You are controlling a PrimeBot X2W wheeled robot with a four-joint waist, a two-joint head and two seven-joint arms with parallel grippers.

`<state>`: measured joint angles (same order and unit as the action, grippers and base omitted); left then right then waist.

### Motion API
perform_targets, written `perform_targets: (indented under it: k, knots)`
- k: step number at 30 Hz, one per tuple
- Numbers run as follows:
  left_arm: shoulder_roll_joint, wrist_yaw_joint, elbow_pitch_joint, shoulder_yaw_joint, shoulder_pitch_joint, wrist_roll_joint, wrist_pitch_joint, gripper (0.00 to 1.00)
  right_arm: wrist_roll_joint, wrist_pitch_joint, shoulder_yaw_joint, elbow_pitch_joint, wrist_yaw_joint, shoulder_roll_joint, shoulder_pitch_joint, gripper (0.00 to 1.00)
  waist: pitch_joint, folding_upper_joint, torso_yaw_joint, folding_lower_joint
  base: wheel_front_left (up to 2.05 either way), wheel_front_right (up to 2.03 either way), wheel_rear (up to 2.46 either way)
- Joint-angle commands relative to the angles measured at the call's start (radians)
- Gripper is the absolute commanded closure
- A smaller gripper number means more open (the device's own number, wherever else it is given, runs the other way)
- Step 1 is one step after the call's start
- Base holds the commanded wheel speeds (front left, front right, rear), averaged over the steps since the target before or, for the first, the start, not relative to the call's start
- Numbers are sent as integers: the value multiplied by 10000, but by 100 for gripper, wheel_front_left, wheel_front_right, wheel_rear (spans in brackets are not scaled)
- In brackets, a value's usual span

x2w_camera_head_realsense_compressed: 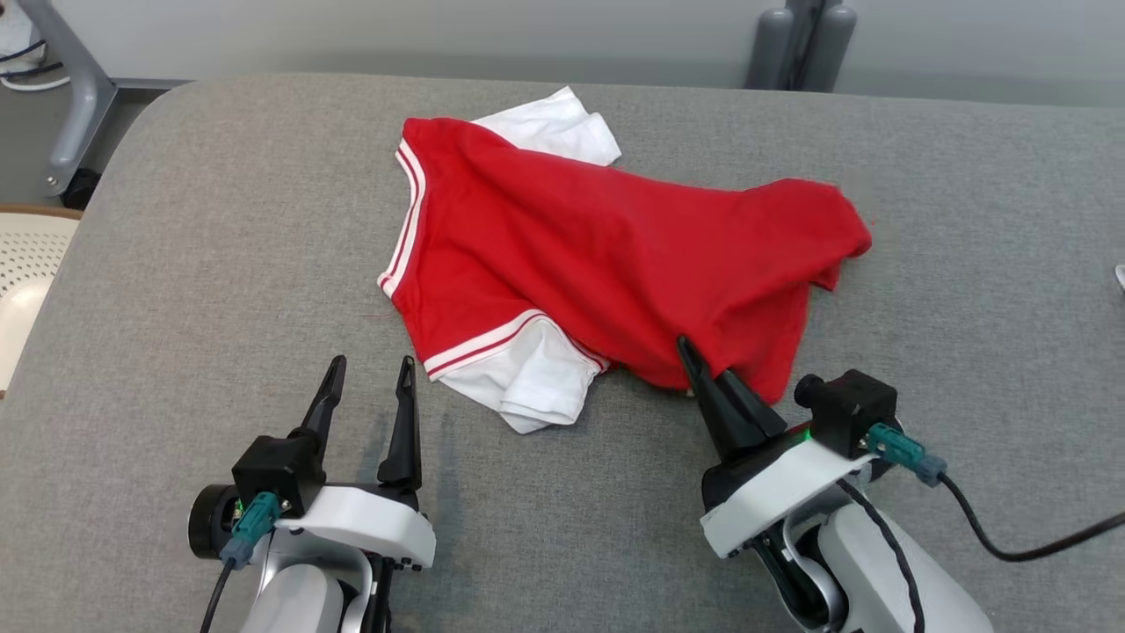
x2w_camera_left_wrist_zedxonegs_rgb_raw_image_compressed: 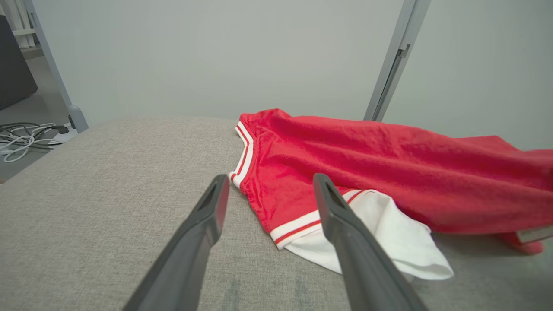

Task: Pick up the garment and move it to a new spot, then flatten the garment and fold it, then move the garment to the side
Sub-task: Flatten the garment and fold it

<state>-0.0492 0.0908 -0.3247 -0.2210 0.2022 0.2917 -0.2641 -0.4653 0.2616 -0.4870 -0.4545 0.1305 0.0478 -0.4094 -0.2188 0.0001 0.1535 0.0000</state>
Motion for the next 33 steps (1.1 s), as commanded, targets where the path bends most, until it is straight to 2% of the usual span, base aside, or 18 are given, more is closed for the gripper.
perform_targets:
  k: [1,6,13,16,19,23,24,25,26,32,33]
  knots:
    - [-40,-43,23,46,-114,-44,-1,0,218,51,-71,295,5,60,112,100,92,-1,-120,0,0,0,0]
    - [-38,-57,22,118,-226,-61,-1,0,1019,-123,231,1725,3,64,811,100,329,-1,-354,0,0,0,0]
    - [-35,-89,137,208,-333,-61,-1,0,2131,-1192,1588,3666,3,58,2122,100,440,-1,-408,0,0,0,0]
    - [-38,-97,172,143,-267,6,-1,0,2505,-1559,2133,3899,3,66,2240,100,328,-1,-303,0,0,0,0]
    - [-37,-76,180,14,-148,103,-1,0,2648,-1664,2461,3436,3,62,1804,100,166,-1,-146,0,0,0,0]
    - [-36,-30,156,-140,-19,214,-1,0,2797,-1691,2747,1950,3,74,741,100,-71,-1,111,0,0,0,0]
    - [-36,-30,156,-140,-19,214,-1,0,2797,-1691,2747,1950,3,74,741,100,-71,-1,111,0,0,0,0]
    - [-36,2,131,-209,53,286,-1,0,3101,-1582,2808,1077,5,106,41,100,-169,-1,251,0,0,0,0]
    - [-36,2,131,-209,53,286,-1,0,3101,-1582,2808,1077,5,106,41,100,-169,-1,251,0,0,0,0]
    - [-37,89,83,-403,155,434,-1,0,3236,-1250,2389,-1412,5,67,-1550,99,-278,-1,553,0,0,0,0]
    - [-37,96,67,-423,159,447,-1,0,3173,-1143,2289,-1689,3,65,-1719,67,-274,-1,573,0,0,0,0]
